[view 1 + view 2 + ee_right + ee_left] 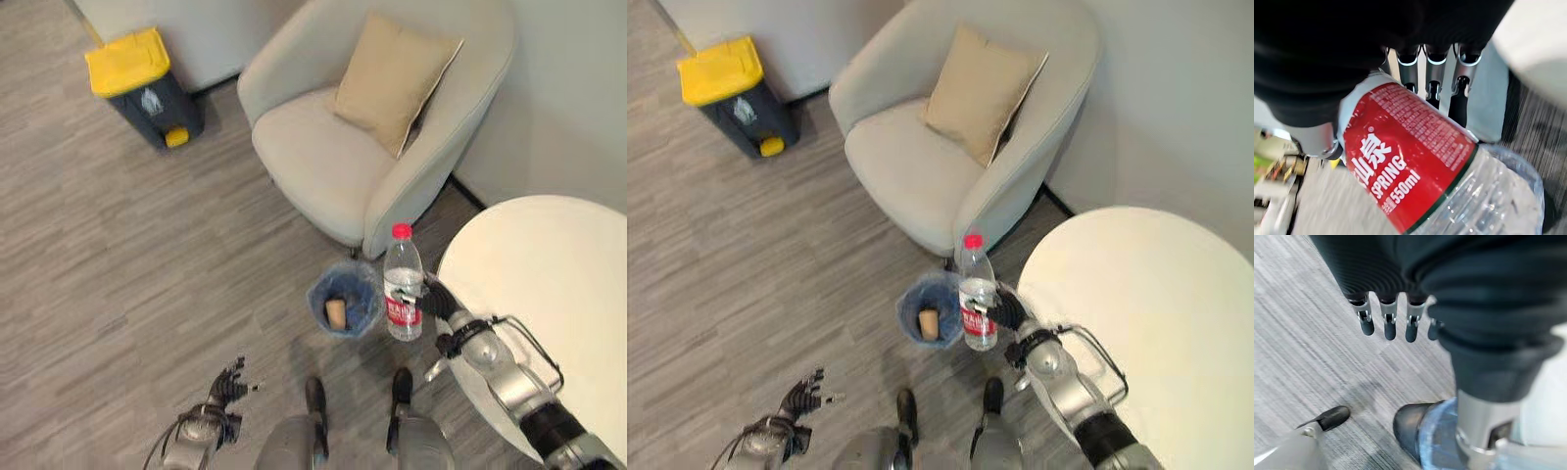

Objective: Gather garbage on tea table into small bin, then transfer packed bag to large trash can.

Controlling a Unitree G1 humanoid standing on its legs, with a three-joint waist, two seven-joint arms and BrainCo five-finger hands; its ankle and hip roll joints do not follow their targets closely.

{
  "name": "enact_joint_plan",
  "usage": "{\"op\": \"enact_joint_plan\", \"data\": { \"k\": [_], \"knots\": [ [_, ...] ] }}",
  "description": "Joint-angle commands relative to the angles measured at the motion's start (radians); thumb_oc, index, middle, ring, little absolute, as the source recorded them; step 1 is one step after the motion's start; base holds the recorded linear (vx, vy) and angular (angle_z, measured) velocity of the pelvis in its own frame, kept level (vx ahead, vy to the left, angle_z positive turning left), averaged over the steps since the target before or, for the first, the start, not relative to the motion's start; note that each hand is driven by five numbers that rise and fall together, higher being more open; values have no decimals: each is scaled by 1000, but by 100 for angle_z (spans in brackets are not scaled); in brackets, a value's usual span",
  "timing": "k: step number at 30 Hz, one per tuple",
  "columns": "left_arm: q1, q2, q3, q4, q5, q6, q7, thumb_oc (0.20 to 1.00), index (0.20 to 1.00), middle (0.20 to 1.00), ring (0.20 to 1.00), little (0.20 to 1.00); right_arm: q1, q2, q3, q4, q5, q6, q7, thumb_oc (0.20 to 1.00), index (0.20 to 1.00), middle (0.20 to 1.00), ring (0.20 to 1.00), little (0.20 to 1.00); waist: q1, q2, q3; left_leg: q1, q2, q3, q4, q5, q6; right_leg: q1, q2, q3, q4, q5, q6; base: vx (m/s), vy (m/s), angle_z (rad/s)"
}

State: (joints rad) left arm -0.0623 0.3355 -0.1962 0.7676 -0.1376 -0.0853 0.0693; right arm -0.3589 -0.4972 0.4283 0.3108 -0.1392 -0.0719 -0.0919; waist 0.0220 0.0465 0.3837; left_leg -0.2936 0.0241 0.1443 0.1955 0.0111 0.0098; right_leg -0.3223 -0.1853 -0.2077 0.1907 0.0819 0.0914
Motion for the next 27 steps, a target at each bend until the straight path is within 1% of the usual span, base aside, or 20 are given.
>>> {"op": "enact_joint_plan", "data": {
  "k": [1, 4, 5, 9, 10, 11, 12, 13, 14, 15, 17, 18, 19, 22, 27],
  "knots": [
    [-15, 52, -12, -2, -34, -34, 57, 1000, 1000, 1000, 1000, 1000, -59, 30, 37, -62, -13, -44, -73, 200, 200, 200, 200, 200, 5, -28, -3, -71, -56, -61, 131, -129, -21, -64, 2, 27, 114, -160, -12, -133, 14, 38],
    [-46, 56, -23, -13, -73, -42, 81, 1000, 1000, 1000, 1000, 1000, -145, 46, 55, -35, -12, -36, -112, 200, 200, 200, 200, 200, 16, -18, 24, -182, -62, -63, 207, -138, -21, -177, -14, 31, 203, -182, -21, -78, -14, 39],
    [-53, 58, -28, -19, -83, -42, 86, 1000, 1000, 1000, 1000, 1000, -171, 45, 64, -29, -20, -31, -127, 200, 200, 200, 200, 200, 21, -11, 32, -203, -58, -67, 236, -171, -26, -201, -15, 37, 242, -219, -18, -42, -30, 14],
    [-117, 65, -46, -31, -124, -57, 119, 1000, 1000, 1000, 1000, 1000, -298, 51, 74, 44, -25, -18, -200, 200, 200, 200, 200, 200, 31, 7, 65, -378, -54, -64, 356, -187, -18, -384, -35, 63, 383, -249, -30, -78, 7, 23],
    [-134, 65, -51, -44, -139, -57, 123, 1000, 1000, 1000, 1000, 1000, -341, 49, 74, 67, -41, -7, -223, 200, 200, 200, 200, 200, 37, 15, 70, -459, -57, -66, 403, -193, -12, -461, -44, 72, 436, -267, -38, -78, -4, 21],
    [-141, 67, -54, -49, -144, -61, 129, 1000, 1000, 1000, 1000, 1000, -363, 45, 72, 90, -46, 0, -237, 200, 200, 200, 200, 200, 37, 18, 71, -497, -58, -72, 428, -196, -10, -500, -49, 77, 465, -275, -42, -32, -12, 17],
    [-142, 67, -54, -49, -145, -61, 129, 1000, 1000, 1000, 1000, 1000, -365, 45, 73, 92, -46, -1, -237, 200, 200, 200, 200, 200, 37, 17, 68, -503, -58, -72, 432, -197, -9, -506, -49, 78, 468, -277, -42, -9, -11, 9],
    [-157, 72, -67, -63, -150, -64, 131, 1000, 1000, 1000, 1000, 1000, -418, 38, 75, 143, -47, 7, -255, 200, 200, 200, 200, 200, 42, 27, 76, -574, -63, -76, 468, -202, -4, -578, -57, 86, 514, -291, -47, 4, -2, 12],
    [-158, 72, -67, -63, -150, -64, 131, 1000, 1000, 1000, 1000, 1000, -420, 38, 76, 145, -47, 6, -255, 200, 200, 200, 200, 200, 41, 26, 73, -581, -64, -75, 472, -204, -4, -585, -58, 87, 518, -293, -47, 3, -5, 14],
    [-162, 78, -77, -77, -157, -69, 132, 1000, 1000, 1000, 1000, 1000, -456, 32, 79, 180, -44, 12, -267, 200, 200, 200, 200, 200, 45, 32, 75, -618, -68, -76, 490, -206, -1, -622, -63, 91, 541, -299, -49, 5, -2, 19],
    [-168, 85, -86, -95, -163, -71, 129, 1000, 1000, 1000, 1000, 1000, -507, 14, 80, 235, -33, 19, -280, 200, 200, 200, 200, 200, 51, 34, 66, -684, -72, -80, 516, -210, 3, -685, -70, 102, 572, -309, -55, 37, -4, 19],
    [-179, 96, -108, -111, -180, -78, 129, 1000, 1000, 1000, 1000, 1000, -586, -11, 84, 331, -4, 26, -296, 200, 200, 200, 200, 200, 61, 39, 66, -763, -76, -85, 558, -218, 8, -767, -81, 116, 627, -325, -60, 58, -8, 12],
    [-180, 96, -108, -111, -180, -77, 129, 1000, 1000, 1000, 1000, 1000, -588, -11, 84, 333, -3, 25, -296, 200, 200, 200, 200, 200, 61, 39, 65, -767, -76, -85, 560, -219, 8, -771, -81, 116, 629, -326, -60, 62, -11, 11],
    [-181, 106, -125, -144, -201, -86, 124, 1000, 1000, 1000, 1000, 1000, -652, -36, 86, 421, 47, 26, -306, 200, 200, 200, 200, 200, 73, 44, 63, -829, -81, -88, 604, -230, 11, -832, -91, 126, 677, -341, -63, 52, -4, 12],
    [-185, 125, -150, -173, -214, -84, 128, 1000, 1000, 1000, 1000, 1000, -729, -47, 106, 520, 113, 27, -310, 200, 200, 200, 200, 200, 91, 54, 58, -905, -94, -83, 653, -244, 23, -908, -98, 136, 727, -352, -62, 56, -6, 6]
  ]
}}
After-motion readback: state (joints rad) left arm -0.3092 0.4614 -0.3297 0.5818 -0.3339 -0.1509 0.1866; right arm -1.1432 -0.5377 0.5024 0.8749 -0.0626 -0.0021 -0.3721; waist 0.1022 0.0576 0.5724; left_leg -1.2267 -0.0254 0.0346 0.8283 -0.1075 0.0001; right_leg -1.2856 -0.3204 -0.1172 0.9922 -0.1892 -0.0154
